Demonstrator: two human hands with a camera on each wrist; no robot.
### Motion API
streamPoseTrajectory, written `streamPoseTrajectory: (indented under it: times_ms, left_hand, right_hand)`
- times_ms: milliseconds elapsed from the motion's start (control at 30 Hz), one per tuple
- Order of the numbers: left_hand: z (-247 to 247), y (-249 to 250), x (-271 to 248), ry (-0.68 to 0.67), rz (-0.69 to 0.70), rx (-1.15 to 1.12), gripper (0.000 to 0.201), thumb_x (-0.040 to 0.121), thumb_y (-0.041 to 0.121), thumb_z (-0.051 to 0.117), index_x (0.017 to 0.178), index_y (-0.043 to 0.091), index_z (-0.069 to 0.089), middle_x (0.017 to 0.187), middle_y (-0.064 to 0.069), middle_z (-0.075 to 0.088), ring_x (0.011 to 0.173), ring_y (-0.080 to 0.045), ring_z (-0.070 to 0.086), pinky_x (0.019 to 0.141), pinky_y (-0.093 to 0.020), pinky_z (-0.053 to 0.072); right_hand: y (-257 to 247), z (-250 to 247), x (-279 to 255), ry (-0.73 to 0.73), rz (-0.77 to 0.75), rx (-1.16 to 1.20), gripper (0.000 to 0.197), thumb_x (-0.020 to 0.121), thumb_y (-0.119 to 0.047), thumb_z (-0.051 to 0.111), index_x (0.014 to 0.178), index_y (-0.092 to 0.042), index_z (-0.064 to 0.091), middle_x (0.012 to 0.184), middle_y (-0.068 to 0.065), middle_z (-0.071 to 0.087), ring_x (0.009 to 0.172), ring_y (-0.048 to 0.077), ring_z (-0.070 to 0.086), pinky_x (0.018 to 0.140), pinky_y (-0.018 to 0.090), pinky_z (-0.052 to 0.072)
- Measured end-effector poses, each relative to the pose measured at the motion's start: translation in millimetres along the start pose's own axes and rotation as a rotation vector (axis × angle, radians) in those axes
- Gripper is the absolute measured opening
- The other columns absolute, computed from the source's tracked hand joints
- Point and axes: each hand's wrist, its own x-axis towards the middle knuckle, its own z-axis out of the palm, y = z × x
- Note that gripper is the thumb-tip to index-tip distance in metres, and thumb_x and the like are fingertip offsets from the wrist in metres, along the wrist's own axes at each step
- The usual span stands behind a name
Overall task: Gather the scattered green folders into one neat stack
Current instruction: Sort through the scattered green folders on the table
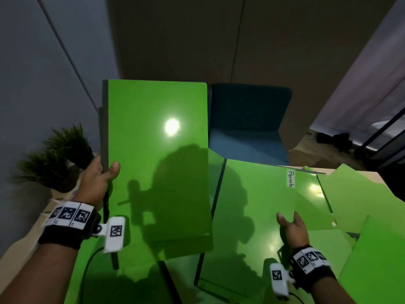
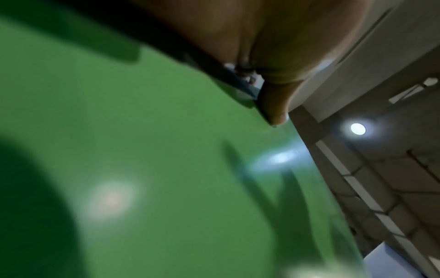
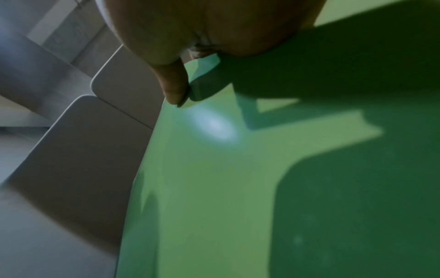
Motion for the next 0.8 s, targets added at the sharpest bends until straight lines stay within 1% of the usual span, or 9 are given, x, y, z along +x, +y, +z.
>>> streamPoseTrajectory:
  times_ms: [100,200,267,367,433,567,700,767,800]
  left_hand:
    - [43.4,-8.0,-9.8,-0.097,-0.041,-0.003,0.026,0.092,0.003,0.053,0.112,0.019,0.057,0.093,0.006,0.07,0.079,-0.013,0.063,0.072,-0.032,0.052]
    - [89.1,-45.1,-28.5,-0.201,-0.133,0.092,0.034,0.09,0.005,0.057,0.122,0.014,0.052,0.107,-0.009,0.066,0.094,-0.029,0.061,0.083,-0.048,0.052]
    - [114.0,-71.5,-44.6,-0.269,-0.196,0.159,0.035,0.092,0.001,0.056,0.124,0.015,0.05,0.117,-0.008,0.062,0.111,-0.032,0.059,0.094,-0.045,0.047]
    - [146.0,-95.7,-75.3,-0.317,-0.288,0.251,0.044,0.095,0.008,0.055,0.137,0.013,0.044,0.132,-0.006,0.055,0.126,-0.03,0.05,0.103,-0.04,0.04]
    - [160.7,-103.8,-89.8,-0.327,-0.416,0.258,0.053,0.096,0.013,0.054,0.145,0.018,0.035,0.144,-0.004,0.046,0.133,-0.028,0.043,0.108,-0.045,0.036]
    - [174.9,-105.8,-96.7,-0.245,-0.475,0.267,0.068,0.09,0.004,0.058,0.149,0.021,0.028,0.156,-0.01,0.02,0.139,-0.033,0.031,0.113,-0.049,0.031]
    - [172.1,-93.5,-78.4,-0.131,-0.407,0.175,0.084,0.089,0.015,0.065,0.152,0.03,0.013,0.158,-0.005,0.019,0.142,-0.029,0.026,0.113,-0.049,0.027]
    - [173.5,-86.4,-63.6,-0.127,-0.382,0.157,0.082,0.09,0.022,0.064,0.153,0.03,0.01,0.16,-0.004,0.016,0.144,-0.027,0.024,0.114,-0.046,0.025]
    - [174.2,-83.1,-56.8,-0.117,-0.385,0.13,0.079,0.091,0.022,0.064,0.152,0.027,0.014,0.161,-0.004,0.015,0.145,-0.026,0.022,0.115,-0.044,0.024]
  right_hand:
    - [-5.6,4.3,-3.0,-0.026,0.023,0.05,0.073,0.093,-0.028,0.062,0.153,-0.029,0.021,0.161,0.008,0.02,0.144,0.039,0.025,0.11,0.067,0.025]
    - [-10.2,13.1,-8.5,-0.085,0.024,0.084,0.07,0.095,-0.029,0.059,0.154,-0.025,0.02,0.161,0.006,0.02,0.144,0.038,0.026,0.109,0.064,0.026]
    - [-9.4,20.2,-12.9,-0.135,-0.007,0.083,0.065,0.097,-0.034,0.056,0.152,-0.02,0.025,0.156,0.005,0.032,0.141,0.037,0.033,0.107,0.059,0.031]
    - [-8.0,33.1,-22.7,-0.205,-0.052,0.074,0.052,0.092,-0.043,0.057,0.137,-0.017,0.049,0.114,0.002,0.064,0.101,0.032,0.063,0.081,0.045,0.053]
    - [-6.8,42.1,-26.8,-0.229,-0.086,0.025,0.044,0.09,-0.04,0.061,0.127,-0.017,0.055,0.093,0.003,0.065,0.078,0.022,0.062,0.066,0.039,0.054]
    - [-1.7,50.8,-25.5,-0.29,-0.161,-0.034,0.07,0.076,-0.05,0.073,0.134,-0.02,0.049,0.128,0.006,0.062,0.114,0.027,0.06,0.096,0.052,0.051]
    - [8.4,42.7,-22.4,-0.343,-0.138,-0.12,0.103,0.06,-0.066,0.077,0.142,-0.013,0.042,0.133,0.01,0.058,0.111,0.026,0.061,0.095,0.045,0.051]
    - [17.6,40.0,-19.2,-0.401,-0.117,-0.197,0.121,0.044,-0.081,0.074,0.141,-0.016,0.044,0.133,0.01,0.059,0.115,0.027,0.06,0.099,0.053,0.048]
    - [21.0,41.1,-19.6,-0.439,-0.112,-0.247,0.117,0.047,-0.08,0.074,0.143,-0.02,0.041,0.14,0.008,0.054,0.124,0.029,0.055,0.104,0.056,0.043]
